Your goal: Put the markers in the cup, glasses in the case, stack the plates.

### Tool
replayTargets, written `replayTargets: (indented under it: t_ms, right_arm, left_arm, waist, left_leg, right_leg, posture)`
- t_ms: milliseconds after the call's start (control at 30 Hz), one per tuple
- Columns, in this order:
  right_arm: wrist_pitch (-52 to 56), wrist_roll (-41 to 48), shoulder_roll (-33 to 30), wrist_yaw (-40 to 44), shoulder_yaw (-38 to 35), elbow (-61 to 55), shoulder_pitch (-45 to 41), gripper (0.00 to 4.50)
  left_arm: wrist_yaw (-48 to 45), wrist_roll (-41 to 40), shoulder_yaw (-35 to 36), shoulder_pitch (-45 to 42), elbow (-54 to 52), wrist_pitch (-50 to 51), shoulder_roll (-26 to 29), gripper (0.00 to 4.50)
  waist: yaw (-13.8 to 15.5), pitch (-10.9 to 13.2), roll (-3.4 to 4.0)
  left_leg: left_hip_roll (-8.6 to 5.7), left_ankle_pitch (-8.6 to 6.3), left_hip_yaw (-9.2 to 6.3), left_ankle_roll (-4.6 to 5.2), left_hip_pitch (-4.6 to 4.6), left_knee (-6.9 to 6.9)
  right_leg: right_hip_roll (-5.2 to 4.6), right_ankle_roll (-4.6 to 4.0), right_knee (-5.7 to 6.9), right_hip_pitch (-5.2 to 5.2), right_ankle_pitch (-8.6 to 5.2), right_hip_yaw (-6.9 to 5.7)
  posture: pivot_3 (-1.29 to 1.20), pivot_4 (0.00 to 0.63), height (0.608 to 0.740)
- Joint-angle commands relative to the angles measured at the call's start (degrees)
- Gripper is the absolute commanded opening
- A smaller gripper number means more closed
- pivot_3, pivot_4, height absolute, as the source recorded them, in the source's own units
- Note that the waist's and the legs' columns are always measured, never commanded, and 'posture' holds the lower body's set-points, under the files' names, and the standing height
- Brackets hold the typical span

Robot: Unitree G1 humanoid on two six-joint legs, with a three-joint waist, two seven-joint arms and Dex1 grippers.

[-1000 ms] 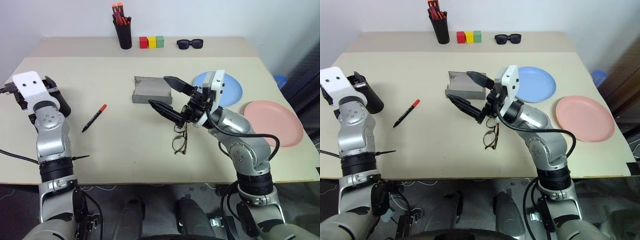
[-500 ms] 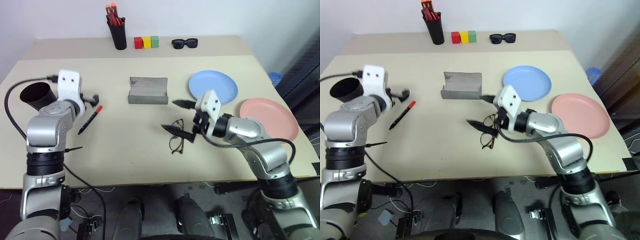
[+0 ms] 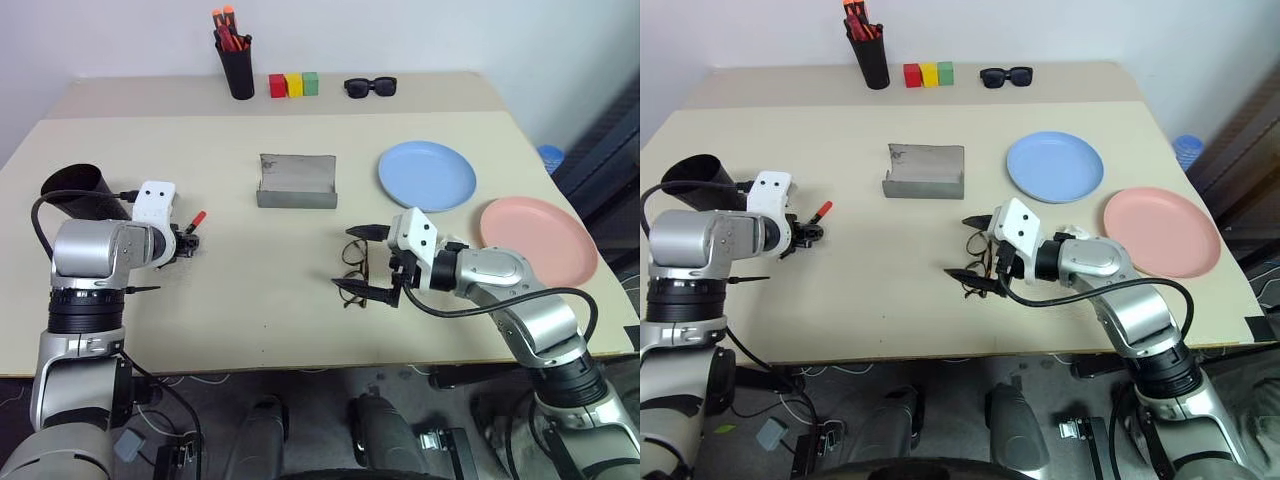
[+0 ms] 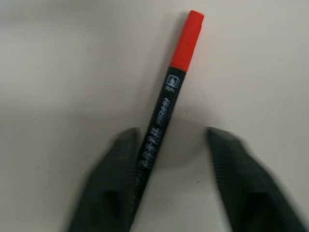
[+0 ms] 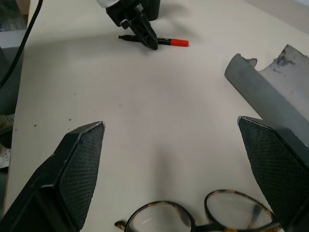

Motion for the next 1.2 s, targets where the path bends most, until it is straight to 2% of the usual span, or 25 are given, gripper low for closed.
replayTargets:
  t_ms: [33, 67, 133, 167, 233, 267, 333, 400, 633, 900, 1000, 1133, 1200]
  right_arm:
    - [-1.26, 0.22, 0.11, -0.02, -1.60, -1.70, -0.19, 4.50]
    - [-1.49, 0.11, 0.47, -0.27, -1.65, -1.36, -0.45, 4.50]
    - [-2.08, 0.30, 1.37, -0.79, -1.95, -0.94, -0.88, 4.50]
    - [-2.42, 0.53, 1.91, -1.06, -2.21, -0.84, -1.12, 4.50]
    - [-3.22, 2.28, 4.68, -2.52, -3.70, -0.71, -2.10, 4.50]
    - [-3.28, 4.49, 6.99, -3.44, -5.04, -1.05, -2.96, 4.50]
    - [-2.82, 8.29, 10.91, -4.80, -6.95, -1.79, -4.52, 4.50]
    - [-3.58, 8.23, 14.20, -6.70, -6.64, -1.95, -5.71, 4.50]
    - [-4.55, 5.97, 17.80, -8.01, -1.72, -2.45, -5.15, 4.50]
    - [-4.55, 5.92, 17.31, -8.03, -2.24, -1.89, -5.28, 4.50]
    - [-4.59, 5.85, 16.88, -7.95, -2.48, -1.91, -5.17, 4.50]
    - [-4.34, 5.79, 16.68, -8.40, -2.67, -2.26, -4.87, 4.50]
    - [-4.25, 5.74, 16.53, -8.60, -2.79, -2.36, -4.73, 4.50]
  left_arm:
    - [1.65, 1.55, 1.37, 0.24, -0.62, -0.86, -0.18, 0.19]
    - [4.60, 3.50, 2.92, 0.49, -1.29, -10.73, -1.65, 0.05]
    - [12.77, 10.20, 3.05, 0.95, -2.84, -30.48, -2.61, 0.05]
    - [16.57, 12.69, 3.58, 0.50, -3.08, -37.07, -3.21, 0.05]
    - [18.39, 8.22, 10.92, -2.05, -4.39, -44.36, -7.17, 0.05]
    - [19.86, 8.70, 12.43, -2.18, -4.62, -47.16, -7.38, 0.05]
    - [24.26, 12.53, 13.19, -1.33, -4.47, -52.75, -7.16, 0.05]
    - [28.85, 16.28, 13.91, 0.58, -4.44, -59.40, -7.43, 0.05]
    - [34.83, 18.25, 16.87, 3.46, -2.27, -61.34, -8.94, 0.05]
    - [33.20, 16.51, 17.52, 4.54, 1.00, -63.99, -8.68, 0.05]
    - [33.78, 16.78, 17.63, 4.25, 1.75, -64.19, -8.68, 1.26]
    - [34.59, 17.06, 17.41, 3.55, 2.38, -64.56, -8.87, 3.22]
    - [34.36, 16.60, 17.28, 3.00, 2.50, -65.09, -9.07, 3.22]
  waist:
    - [0.03, 0.00, 0.00]
    - [0.10, 0.00, 0.00]
    - [0.33, 0.04, -0.07]
    - [0.42, 0.06, -0.13]
    - [0.69, 0.07, -0.14]
    - [0.76, 0.06, -0.14]
    - [0.34, 0.05, -0.10]
    - [0.17, 0.00, -0.03]
    - [0.51, 0.01, -0.05]
    - [0.40, 0.00, -0.06]
    - [0.38, 0.00, -0.06]
    - [0.30, 0.00, -0.05]
    - [0.30, 0.00, -0.06]
  left_leg:
    - [0.00, 0.00, 0.00, 0.00, 0.00, 0.00]
    - [0.00, 0.00, 0.00, 0.00, 0.00, 0.00]
    - [-0.01, 0.00, 0.00, 0.00, 0.00, 0.01]
    - [0.01, 0.01, -0.01, -0.02, -0.02, 0.02]
    - [0.01, 0.02, -0.02, -0.04, -0.08, 0.02]
    - [-0.01, 0.02, -0.01, -0.05, -0.10, 0.02]
    - [-0.01, 0.02, 0.02, -0.04, -0.11, 0.01]
    - [0.00, 0.02, 0.05, -0.04, -0.06, -0.02]
    - [-0.02, 0.02, 0.02, -0.03, -0.04, 0.03]
    - [-0.02, 0.02, 0.00, -0.04, -0.04, 0.03]
    - [-0.02, 0.02, 0.00, -0.04, -0.04, 0.03]
    - [-0.02, 0.02, 0.00, -0.04, -0.04, 0.03]
    - [-0.02, 0.02, 0.00, -0.04, -0.04, 0.03]
  right_leg:
    - [0.00, 0.00, 0.00, 0.00, 0.00, 0.00]
    - [0.00, 0.00, 0.00, 0.01, 0.00, 0.00]
    - [-0.04, 0.00, -0.02, 0.02, 0.00, 0.00]
    - [-0.05, -0.01, -0.02, 0.01, 0.01, -0.01]
    - [-0.07, -0.02, -0.08, -0.03, 0.02, 0.00]
    - [-0.10, -0.02, -0.09, -0.03, 0.02, 0.00]
    - [-0.10, -0.01, -0.09, -0.04, 0.03, 0.00]
    - [-0.10, -0.01, -0.08, -0.04, 0.03, 0.02]
    - [-0.06, -0.01, -0.03, 0.00, 0.03, 0.00]
    - [-0.04, -0.01, -0.01, -0.01, 0.03, -0.01]
    - [-0.04, -0.01, -0.01, -0.01, 0.03, -0.01]
    - [-0.03, -0.01, 0.00, -0.01, 0.03, -0.01]
    - [-0.03, -0.01, 0.00, -0.01, 0.03, -0.01]
  posture:
    - [0.00, 0.150, 0.740]
    - [0.00, 0.150, 0.740]
    - [0.00, 0.150, 0.740]
    - [0.00, 0.150, 0.740]
    - [0.00, 0.150, 0.740]
    - [0.00, 0.150, 0.740]
    - [0.00, 0.150, 0.740]
    - [0.00, 0.150, 0.740]
    - [0.00, 0.150, 0.740]
    - [0.00, 0.150, 0.740]
    - [0.00, 0.150, 0.740]
    - [0.00, 0.150, 0.740]
    - [0.00, 0.150, 0.740]
